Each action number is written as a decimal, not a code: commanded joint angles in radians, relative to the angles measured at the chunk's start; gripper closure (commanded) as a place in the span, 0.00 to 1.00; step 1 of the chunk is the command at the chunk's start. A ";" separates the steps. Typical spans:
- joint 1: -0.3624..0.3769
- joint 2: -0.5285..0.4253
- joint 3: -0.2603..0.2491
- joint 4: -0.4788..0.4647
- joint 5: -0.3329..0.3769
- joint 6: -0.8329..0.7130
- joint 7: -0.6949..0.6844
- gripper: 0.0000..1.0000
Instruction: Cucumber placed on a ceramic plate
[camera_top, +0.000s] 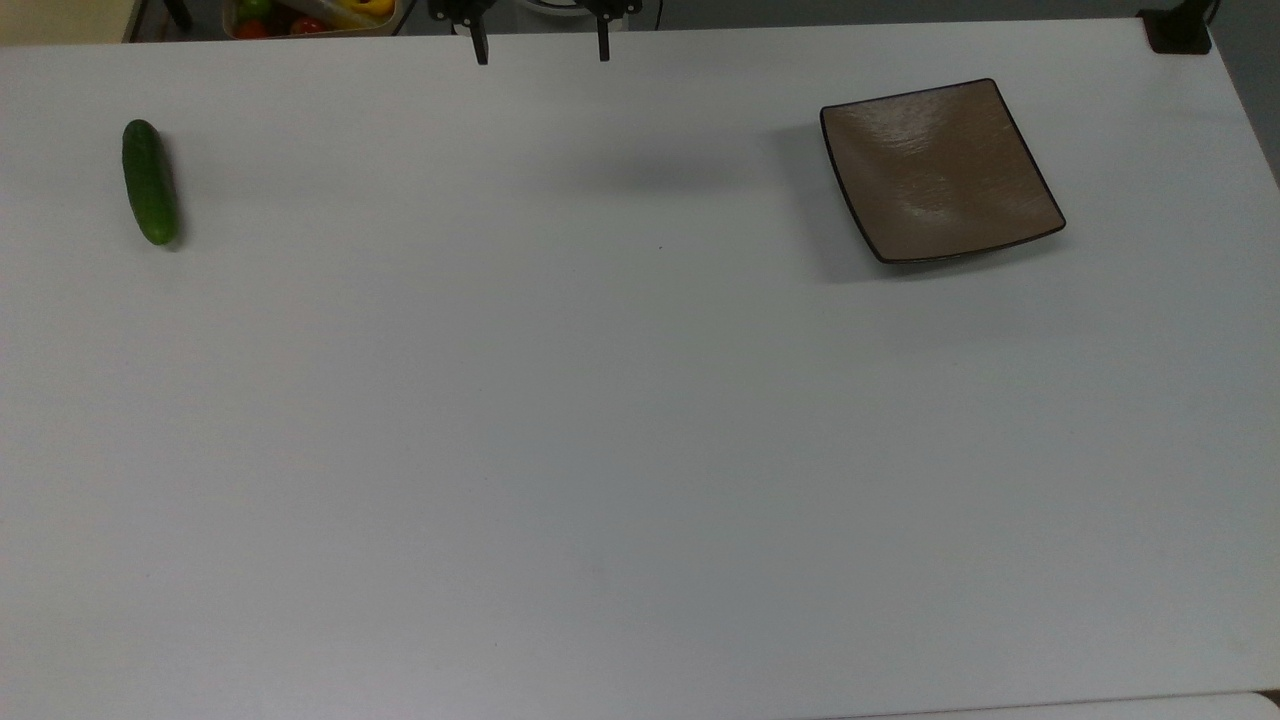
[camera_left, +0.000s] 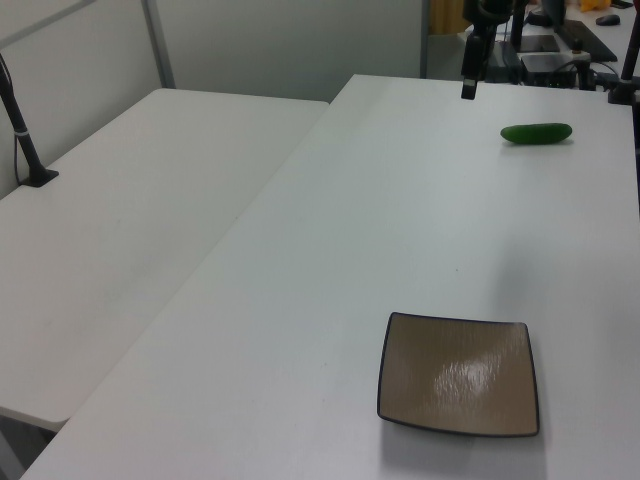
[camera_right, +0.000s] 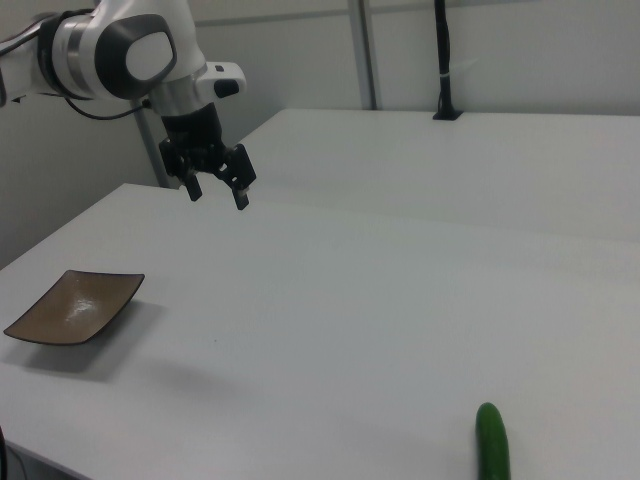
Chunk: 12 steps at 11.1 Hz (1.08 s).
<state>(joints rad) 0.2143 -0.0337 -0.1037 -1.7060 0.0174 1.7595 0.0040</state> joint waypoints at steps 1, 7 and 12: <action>0.002 -0.003 -0.001 -0.009 0.024 0.028 -0.025 0.00; -0.004 -0.008 0.002 -0.023 0.022 0.015 -0.082 0.00; -0.039 -0.008 0.002 -0.037 0.022 -0.006 -0.303 0.00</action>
<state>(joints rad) 0.2036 -0.0328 -0.1031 -1.7234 0.0175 1.7593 -0.1862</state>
